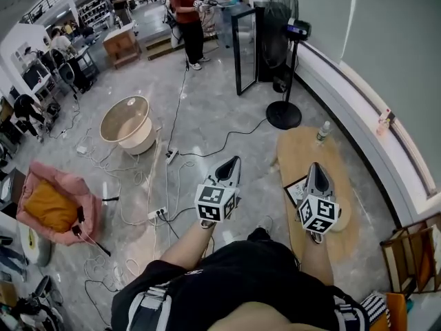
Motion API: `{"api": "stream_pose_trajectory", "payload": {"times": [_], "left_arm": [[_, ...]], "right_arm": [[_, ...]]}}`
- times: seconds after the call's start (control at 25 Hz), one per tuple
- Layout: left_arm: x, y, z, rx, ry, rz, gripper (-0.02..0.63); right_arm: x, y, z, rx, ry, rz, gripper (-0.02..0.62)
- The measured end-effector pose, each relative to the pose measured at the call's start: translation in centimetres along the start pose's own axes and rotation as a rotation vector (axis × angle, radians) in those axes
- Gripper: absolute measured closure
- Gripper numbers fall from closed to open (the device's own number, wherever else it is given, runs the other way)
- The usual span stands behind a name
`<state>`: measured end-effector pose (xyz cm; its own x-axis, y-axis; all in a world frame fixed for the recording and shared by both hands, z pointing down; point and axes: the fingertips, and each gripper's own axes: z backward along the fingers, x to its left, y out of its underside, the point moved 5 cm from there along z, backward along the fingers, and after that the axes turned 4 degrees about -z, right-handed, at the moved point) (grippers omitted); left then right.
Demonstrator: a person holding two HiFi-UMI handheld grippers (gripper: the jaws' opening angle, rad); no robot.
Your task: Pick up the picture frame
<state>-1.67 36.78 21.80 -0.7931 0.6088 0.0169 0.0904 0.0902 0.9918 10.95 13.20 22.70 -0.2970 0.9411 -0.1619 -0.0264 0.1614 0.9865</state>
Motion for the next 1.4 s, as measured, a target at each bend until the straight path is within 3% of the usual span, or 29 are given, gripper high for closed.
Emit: {"api": "stream_pose_trajectory", "payload": {"times": [0.44,0.64,0.88,1.4], "left_arm": [[3.4,-4.1,-19.8,0.034,0.037,-0.023,0.586],[3.1,-4.4,-26.4,0.042,0.095,-0.015,0.586],[3.2,-2.9,-30.8,0.069,0.15,0.003,0.586],[-3.7,-2.3,-44.6,0.103,0.522,-0.036,0.586]], "right_arm": [[-8.4,-3.0,-17.4,-0.003,0.035,-0.035,0.578],[-11.4,-2.5,-21.5,0.03,0.068,-0.026,0.578],[-13.4,-1.6,-23.7,0.053,0.123,-0.007,0.578],[-22.1,-1.0,-21.8,0.028,0.5,-0.022,0.578]]}}
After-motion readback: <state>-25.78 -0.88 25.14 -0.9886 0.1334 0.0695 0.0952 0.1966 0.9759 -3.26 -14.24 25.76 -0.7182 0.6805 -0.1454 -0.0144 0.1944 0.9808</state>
